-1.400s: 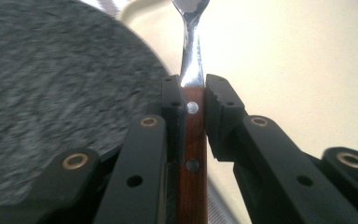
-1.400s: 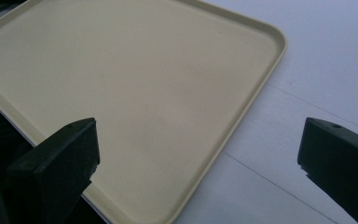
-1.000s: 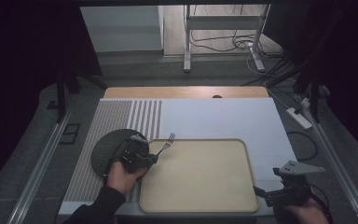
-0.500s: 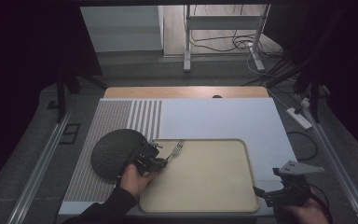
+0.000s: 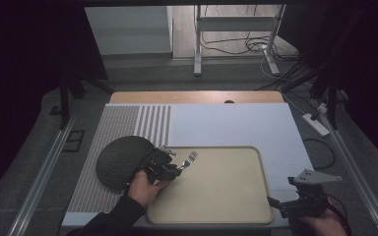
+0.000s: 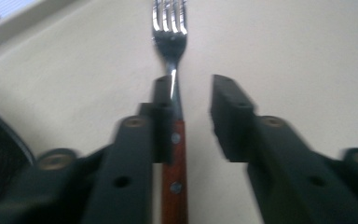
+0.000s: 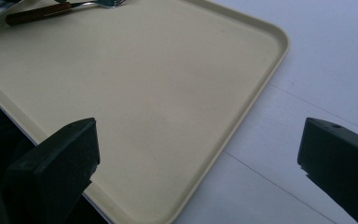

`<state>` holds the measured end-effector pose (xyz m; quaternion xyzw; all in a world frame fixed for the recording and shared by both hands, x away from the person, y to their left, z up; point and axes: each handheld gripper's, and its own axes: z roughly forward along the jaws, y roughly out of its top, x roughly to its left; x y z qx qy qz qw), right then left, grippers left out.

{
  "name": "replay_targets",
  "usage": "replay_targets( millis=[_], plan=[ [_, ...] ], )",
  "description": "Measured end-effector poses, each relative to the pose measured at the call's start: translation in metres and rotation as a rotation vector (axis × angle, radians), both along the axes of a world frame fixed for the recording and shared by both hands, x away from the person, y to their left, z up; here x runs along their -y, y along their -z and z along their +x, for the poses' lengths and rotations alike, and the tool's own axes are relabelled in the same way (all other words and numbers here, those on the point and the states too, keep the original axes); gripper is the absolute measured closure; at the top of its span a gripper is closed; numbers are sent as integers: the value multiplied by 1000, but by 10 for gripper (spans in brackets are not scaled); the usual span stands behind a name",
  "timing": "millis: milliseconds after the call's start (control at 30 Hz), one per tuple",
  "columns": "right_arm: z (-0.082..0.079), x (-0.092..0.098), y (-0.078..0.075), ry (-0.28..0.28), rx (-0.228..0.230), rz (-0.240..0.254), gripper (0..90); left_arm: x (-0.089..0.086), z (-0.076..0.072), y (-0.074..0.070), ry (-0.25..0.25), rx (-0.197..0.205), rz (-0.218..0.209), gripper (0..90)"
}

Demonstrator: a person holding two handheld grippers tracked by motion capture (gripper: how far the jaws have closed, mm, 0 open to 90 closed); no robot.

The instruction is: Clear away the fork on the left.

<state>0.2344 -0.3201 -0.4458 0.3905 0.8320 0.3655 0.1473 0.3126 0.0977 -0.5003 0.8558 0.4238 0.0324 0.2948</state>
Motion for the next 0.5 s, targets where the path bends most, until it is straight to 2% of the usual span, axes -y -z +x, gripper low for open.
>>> replay_targets(
  millis=[67, 167, 267, 367, 433, 500],
  plan=[
    [0, 0, 0, 0, -1, -2, 0, 3, 1, 0, 37, -4, 0, 811],
    [0, 0, 0, 1, -1, -3, 0, 9, 5, 1, 70, -11, -5, 891],
    [0, 0, 0, 2, -2, 0, 0, 16, 9, 7, 87, -34, -6, 893],
    [0, 0, 0, 2, -2, -1, 0, 23, 12, 13, 97, -44, 13, 893],
    [0, 0, 0, 2, -3, -1, 0, 26, 15, 17, 104, -47, 31, 893],
    [0, 0, 0, 0, -2, -1, 0, 27, 16, 17, 100, -40, 27, 893]
  ],
)
